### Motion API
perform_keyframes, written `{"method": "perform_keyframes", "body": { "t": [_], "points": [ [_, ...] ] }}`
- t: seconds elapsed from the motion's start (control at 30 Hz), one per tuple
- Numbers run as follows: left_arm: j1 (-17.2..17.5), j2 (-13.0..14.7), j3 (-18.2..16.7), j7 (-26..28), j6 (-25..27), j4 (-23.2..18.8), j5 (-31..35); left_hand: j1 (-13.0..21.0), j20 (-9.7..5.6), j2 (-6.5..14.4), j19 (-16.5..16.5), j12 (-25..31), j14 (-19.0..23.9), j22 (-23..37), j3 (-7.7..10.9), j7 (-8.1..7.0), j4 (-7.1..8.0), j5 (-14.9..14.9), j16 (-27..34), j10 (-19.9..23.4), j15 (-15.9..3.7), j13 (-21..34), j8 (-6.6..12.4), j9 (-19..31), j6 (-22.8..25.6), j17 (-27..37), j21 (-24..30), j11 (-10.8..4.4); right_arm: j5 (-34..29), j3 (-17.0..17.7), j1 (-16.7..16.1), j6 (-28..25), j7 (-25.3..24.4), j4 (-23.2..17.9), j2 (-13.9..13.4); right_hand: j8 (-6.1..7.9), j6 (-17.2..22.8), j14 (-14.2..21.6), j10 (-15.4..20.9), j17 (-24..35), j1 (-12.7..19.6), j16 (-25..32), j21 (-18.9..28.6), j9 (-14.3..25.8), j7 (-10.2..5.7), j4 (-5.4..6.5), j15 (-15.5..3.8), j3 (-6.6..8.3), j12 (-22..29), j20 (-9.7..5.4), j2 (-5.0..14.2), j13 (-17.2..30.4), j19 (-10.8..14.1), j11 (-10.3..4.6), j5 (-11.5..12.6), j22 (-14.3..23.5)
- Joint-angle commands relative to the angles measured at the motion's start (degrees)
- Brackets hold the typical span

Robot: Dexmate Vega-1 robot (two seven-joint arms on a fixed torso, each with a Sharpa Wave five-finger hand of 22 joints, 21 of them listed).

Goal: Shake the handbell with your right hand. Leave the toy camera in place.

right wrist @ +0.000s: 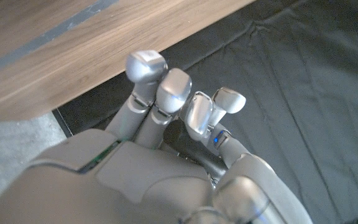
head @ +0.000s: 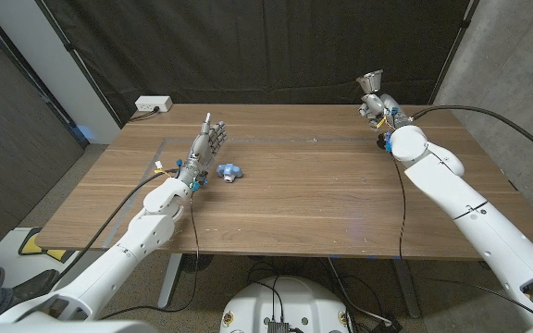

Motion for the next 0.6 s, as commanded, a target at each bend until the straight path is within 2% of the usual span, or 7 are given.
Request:
{"method": "perform_keyframes", "body": {
  "t": [0.03, 0.2, 0.3, 0.47, 0.5, 0.53, 0.6],
  "points": [
    [-0.51, 0.49, 0.50, 0.20, 0.99, -0.84, 0.45, -0.03, 0.03, 0.24, -0.34, 0.10, -0.14, 0.31, -0.62, 0.21, 0.01, -0.10, 0.16, 0.22, 0.13, 0.34, -0.05, 0.28, 0.30, 0.22, 0.19, 0.04, 28.56, 10.38, -4.09, 9.68, -5.19, 3.80, 7.92, 0.73, -0.47, 0.12, 0.35, -0.33, -0.57, 0.36, 0.33, 0.48, 0.05, 0.07, 0.02, 0.82, 4.78, -0.02, 0.99, 0.16, 0.11, 0.10, -0.15, 0.95],
    [-0.85, 0.48, 0.69, 0.02, 1.22, -0.74, 0.50, 0.00, 0.11, 0.27, -0.40, 0.08, -0.20, 0.31, -0.65, 0.21, 0.01, -0.11, 0.13, 0.17, 0.12, 0.34, -0.08, 0.28, 0.25, 0.22, 0.18, 0.05, 41.40, 12.91, -4.38, 12.23, -2.74, 6.94, 10.02, 0.53, -0.67, 0.23, 0.23, -0.85, -0.41, 0.64, 1.17, -0.58, -0.06, 0.06, 0.01, 1.38, 4.75, -0.03, 1.17, 0.15, 0.27, 0.08, -0.19, 3.27],
    [-0.95, 0.47, 0.75, 0.05, 1.35, -0.70, 0.53, 0.01, 0.11, 0.29, -0.39, 0.09, -0.17, 0.32, -0.68, 0.20, 0.01, -0.11, 0.15, 0.20, 0.17, 0.34, -0.09, 0.28, 0.24, 0.22, 0.19, 0.00, 45.08, 12.60, -4.35, 13.07, -3.04, 7.98, 9.36, 0.86, -0.86, 0.26, 0.20, -1.01, -0.33, 0.96, 1.06, -0.48, -0.01, 0.05, 0.00, 1.59, 4.74, -0.04, 1.24, 0.16, 0.10, 0.09, -0.25, 3.88],
    [-1.27, 0.41, 0.96, 0.14, 1.81, -0.60, 0.60, 0.03, 0.20, 0.32, -0.41, 0.09, -0.17, 0.32, -0.72, 0.22, 0.01, -0.12, 0.15, 0.19, 0.16, 0.34, -0.07, 0.28, 0.28, 0.22, 0.19, 0.05, 43.72, 9.69, -4.08, 14.41, -7.41, 7.78, 6.25, 1.58, -1.00, 0.14, 0.08, -1.34, -0.21, 1.20, 0.63, 0.01, -0.09, 0.04, 0.00, 1.72, 4.74, -0.05, 1.32, 0.16, -0.02, 0.08, -0.31, 4.12],
    [-1.33, 0.43, 1.03, 0.13, 1.91, -0.60, 0.66, 0.04, 0.22, 0.33, -0.41, 0.09, -0.14, 0.32, -0.73, 0.18, 0.01, -0.12, 0.16, 0.21, 0.17, 0.34, -0.07, 0.28, 0.28, 0.22, 0.19, -0.05, 41.98, 8.65, -3.96, 14.62, -9.29, 7.35, 5.40, 1.39, -0.93, 0.13, 0.06, -1.47, -0.18, 1.30, 0.84, -0.65, 0.00, 0.10, 0.00, 1.85, 4.73, -0.04, 1.38, 0.15, 0.08, 0.08, -0.30, 4.70],
    [-1.36, 0.49, 1.08, 0.19, 1.98, -0.63, 0.78, 0.05, 0.24, 0.34, -0.42, 0.09, -0.15, 0.32, -0.73, 0.19, 0.02, -0.12, 0.16, 0.20, 0.18, 0.34, -0.06, 0.28, 0.31, 0.22, 0.19, -0.12, 39.78, 7.47, -3.77, 14.78, -11.44, 6.90, 4.54, 2.13, -1.08, 0.28, 0.07, -1.24, -0.18, 1.61, 0.59, 0.47, 0.09, 0.07, 0.00, 1.80, 4.73, -0.05, 1.31, 0.15, 0.01, 0.07, -0.33, 4.48],
    [-1.47, 0.55, 1.19, 0.39, 2.16, -0.70, 1.00, 0.06, 0.26, 0.35, -0.43, 0.09, -0.15, 0.32, -0.75, 0.23, 0.02, -0.12, 0.16, 0.21, 0.15, 0.34, -0.06, 0.28, 0.33, 0.22, 0.19, -0.03, 32.97, 4.12, -2.90, 14.26, -16.85, 5.91, 2.25, 1.78, -1.01, 0.12, 0.06, -1.54, -0.14, 1.53, 0.62, -0.41, -0.07, 0.05, 0.01, 1.79, 4.74, -0.05, 1.31, 0.15, 0.22, 0.07, -0.34, 4.67]
  ]
}}
